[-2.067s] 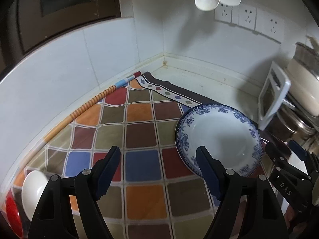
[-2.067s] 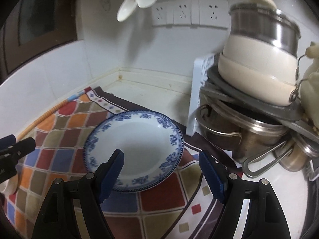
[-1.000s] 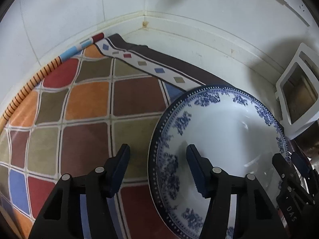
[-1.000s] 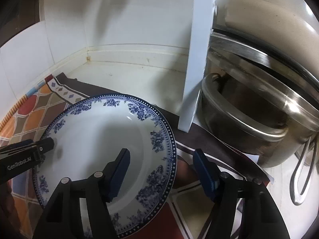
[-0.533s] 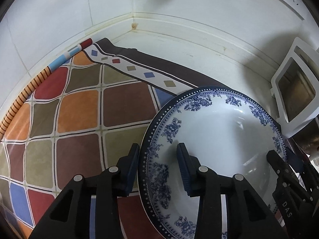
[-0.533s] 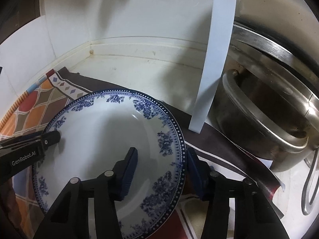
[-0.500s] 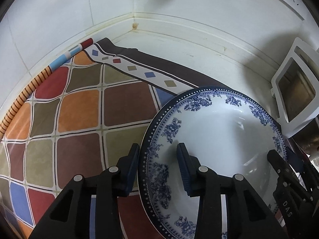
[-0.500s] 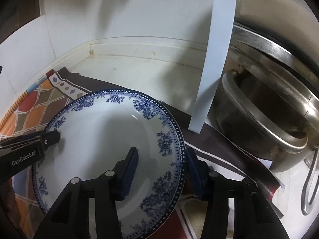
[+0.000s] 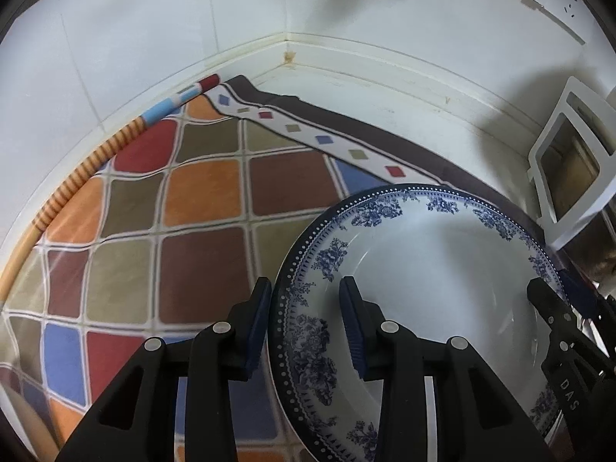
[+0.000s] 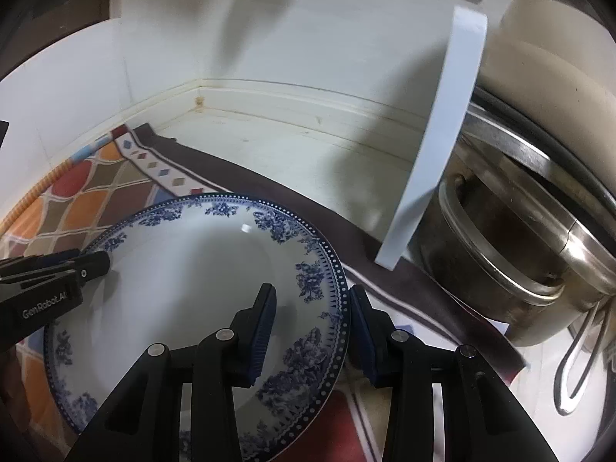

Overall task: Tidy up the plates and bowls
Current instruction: 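Carry the blue-rimmed plate with both grippers toward the green plate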

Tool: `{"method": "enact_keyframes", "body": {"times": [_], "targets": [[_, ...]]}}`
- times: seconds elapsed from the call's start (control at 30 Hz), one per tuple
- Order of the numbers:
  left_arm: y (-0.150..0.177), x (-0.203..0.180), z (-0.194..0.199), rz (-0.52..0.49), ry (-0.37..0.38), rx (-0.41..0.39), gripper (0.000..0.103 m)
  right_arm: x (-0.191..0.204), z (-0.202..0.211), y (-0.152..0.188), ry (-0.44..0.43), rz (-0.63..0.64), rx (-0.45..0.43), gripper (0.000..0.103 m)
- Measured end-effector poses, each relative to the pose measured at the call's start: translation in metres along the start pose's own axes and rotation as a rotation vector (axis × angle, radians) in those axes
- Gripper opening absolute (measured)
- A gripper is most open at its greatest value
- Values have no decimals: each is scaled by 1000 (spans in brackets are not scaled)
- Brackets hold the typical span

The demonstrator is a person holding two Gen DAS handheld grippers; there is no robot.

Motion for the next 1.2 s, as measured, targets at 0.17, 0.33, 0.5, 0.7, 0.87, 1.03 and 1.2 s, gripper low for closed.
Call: {"method": "enact_keyframes", "body": {"times": [0.17,0.33,0.5,0.7,0.87,1.03,1.2], "targets": [[13,13,3,10,-27,14,36,11,1,6,-50,29,63,40],[24,25,14,34,-48,8,36,22,-2,16,-85,57,110,40],[34,39,38,80,-64,-11,36,34,10,18,-100,96,88,40],[49,58,71,136,-95,-37,36,48,39,18,-131,147,57,40],[64,77,101,181,-129,-63,36,65,65,18,-164,192,32,40],[81,97,128,232,-158,-80,36,82,93,20,-199,237,6,40],[105,118,154,285,-188,-86,36,101,116,24,-236,284,-12,40]]}}
Point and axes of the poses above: each gripper's, at about its wrist camera, not at the fingertips, and z roughly against the way its jaws point, x to its left, y to its underside, the point moved 7 cm from there along -z, roughly the way its jaws point, and after that the axes turned 11 degrees about -y, right-handed, at the moved point
